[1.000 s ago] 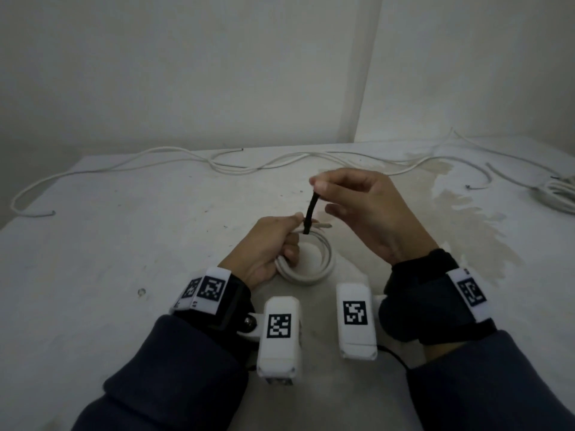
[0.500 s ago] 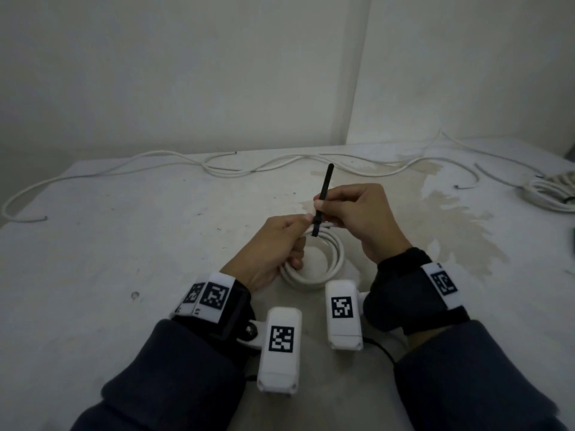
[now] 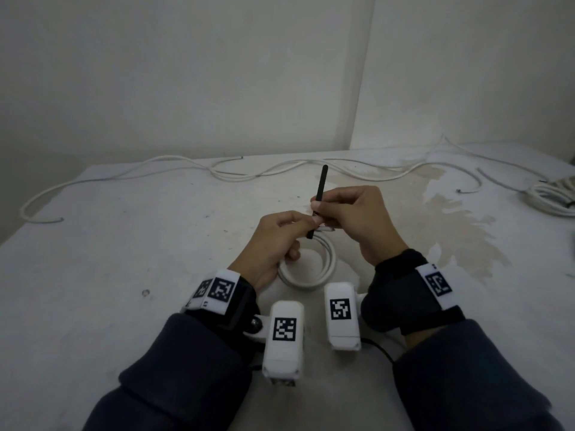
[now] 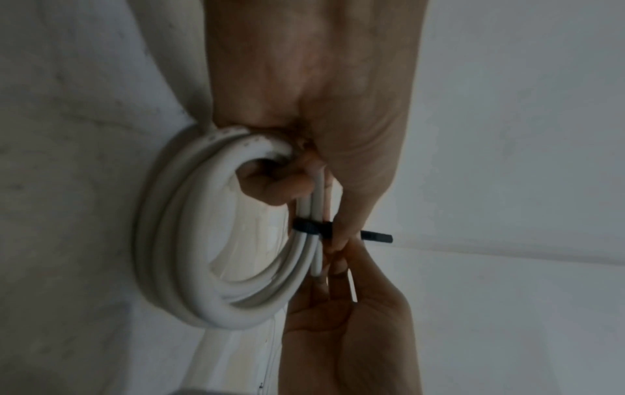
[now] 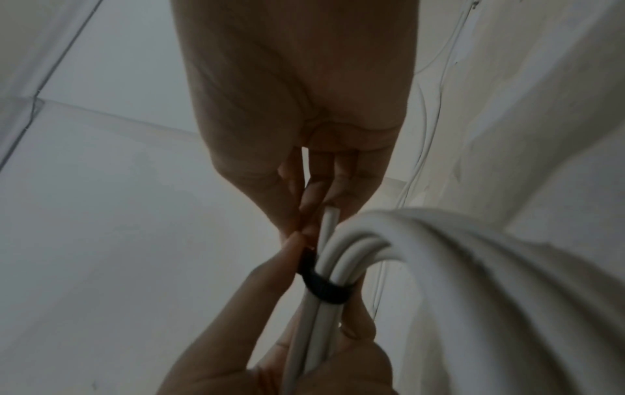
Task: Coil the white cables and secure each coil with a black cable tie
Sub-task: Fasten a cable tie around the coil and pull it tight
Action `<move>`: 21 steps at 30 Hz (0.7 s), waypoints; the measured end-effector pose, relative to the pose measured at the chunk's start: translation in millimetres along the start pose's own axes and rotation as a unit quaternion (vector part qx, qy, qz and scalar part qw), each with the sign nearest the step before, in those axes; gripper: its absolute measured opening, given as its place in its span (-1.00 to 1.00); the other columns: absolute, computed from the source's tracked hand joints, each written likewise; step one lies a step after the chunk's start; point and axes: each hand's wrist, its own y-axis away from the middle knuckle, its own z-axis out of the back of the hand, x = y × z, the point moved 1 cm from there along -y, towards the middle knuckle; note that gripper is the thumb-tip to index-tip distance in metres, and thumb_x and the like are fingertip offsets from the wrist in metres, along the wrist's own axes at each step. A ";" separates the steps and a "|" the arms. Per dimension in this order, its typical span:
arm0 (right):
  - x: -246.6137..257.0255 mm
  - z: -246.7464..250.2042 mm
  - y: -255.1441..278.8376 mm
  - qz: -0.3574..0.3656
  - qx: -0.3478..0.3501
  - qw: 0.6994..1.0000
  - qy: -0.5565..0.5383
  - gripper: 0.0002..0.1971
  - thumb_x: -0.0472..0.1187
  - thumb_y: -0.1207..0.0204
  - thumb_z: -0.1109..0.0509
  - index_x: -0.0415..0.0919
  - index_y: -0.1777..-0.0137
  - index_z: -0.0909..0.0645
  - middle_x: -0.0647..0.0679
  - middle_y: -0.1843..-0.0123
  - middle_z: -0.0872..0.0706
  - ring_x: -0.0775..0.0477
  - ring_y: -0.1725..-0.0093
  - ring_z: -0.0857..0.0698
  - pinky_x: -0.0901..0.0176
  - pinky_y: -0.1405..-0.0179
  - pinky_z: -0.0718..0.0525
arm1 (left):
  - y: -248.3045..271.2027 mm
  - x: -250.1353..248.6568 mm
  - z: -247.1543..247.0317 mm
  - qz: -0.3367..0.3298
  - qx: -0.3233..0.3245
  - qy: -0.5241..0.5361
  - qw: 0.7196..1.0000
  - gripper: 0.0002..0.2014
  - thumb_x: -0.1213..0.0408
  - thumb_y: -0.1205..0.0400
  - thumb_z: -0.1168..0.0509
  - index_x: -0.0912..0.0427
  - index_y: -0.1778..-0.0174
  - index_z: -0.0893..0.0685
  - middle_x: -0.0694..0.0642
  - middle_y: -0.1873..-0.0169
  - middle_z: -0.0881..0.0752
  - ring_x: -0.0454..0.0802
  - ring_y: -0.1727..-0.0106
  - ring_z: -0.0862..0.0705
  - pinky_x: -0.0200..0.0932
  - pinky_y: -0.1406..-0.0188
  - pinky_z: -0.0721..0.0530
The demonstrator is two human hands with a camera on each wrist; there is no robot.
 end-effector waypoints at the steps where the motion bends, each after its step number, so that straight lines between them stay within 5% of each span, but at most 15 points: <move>1: -0.4 -0.3 -0.5 -0.006 -0.010 1.000 -0.004 -0.98 -0.47 -0.40 -0.52 -0.46 0.20 -0.75 0.04 0.46 -0.77 0.11 0.49 -0.70 0.37 0.47 -0.61 | -0.6 -0.6 -0.8 -0.001 -0.001 0.004 1.000 -0.89 0.33 -0.58 -0.40 0.26 0.25 -0.70 0.25 0.21 -0.65 -0.14 0.59 -0.30 -0.36 0.66 -0.31; 7: -0.6 -1.5 0.5 -0.067 -0.027 0.997 -0.030 -0.96 -0.48 -0.39 -0.51 -0.50 0.20 -0.73 -0.08 0.49 -0.75 0.08 0.55 -0.67 0.36 0.50 -0.59 | -3.7 -0.3 -2.0 -0.008 0.004 -0.003 1.000 -0.65 0.40 -0.56 -0.38 0.08 0.55 -0.53 0.19 0.41 -0.50 -0.12 0.60 -0.28 -0.33 0.68 -0.27; 13: 7.2 7.3 7.6 -0.111 0.023 0.994 0.004 -0.93 -0.47 -0.39 -0.52 -0.35 0.28 -0.73 -0.05 0.53 -0.73 0.10 0.53 -0.67 0.33 0.41 -0.67 | 4.1 1.6 -1.7 -0.006 0.009 -0.029 1.000 -0.68 0.09 -0.60 -0.39 0.14 0.40 -0.56 0.24 0.26 -0.46 -0.08 0.60 -0.26 -0.31 0.65 -0.24; 15: 13.6 13.7 8.6 -0.111 0.021 0.993 0.018 -0.95 -0.47 -0.39 -0.51 -0.36 0.26 -0.74 -0.07 0.51 -0.73 0.11 0.53 -0.67 0.35 0.42 -0.67 | 4.6 -0.6 -8.2 -0.006 0.010 -0.023 1.000 -0.66 0.17 -0.62 -0.38 0.10 0.48 -0.53 0.27 0.23 -0.46 -0.10 0.63 -0.25 -0.33 0.67 -0.23; 21: 25.7 45.4 16.2 -0.118 -0.006 0.993 0.007 -0.98 -0.49 -0.40 -0.50 -0.44 0.19 -0.74 -0.15 0.43 -0.73 0.07 0.50 -0.69 0.36 0.45 -0.65 | 2.7 -17.4 -40.6 -0.003 0.037 -0.063 0.997 -0.82 0.29 -0.63 -0.35 0.28 0.24 -0.55 0.26 0.31 -0.50 -0.12 0.66 -0.23 -0.37 0.71 -0.22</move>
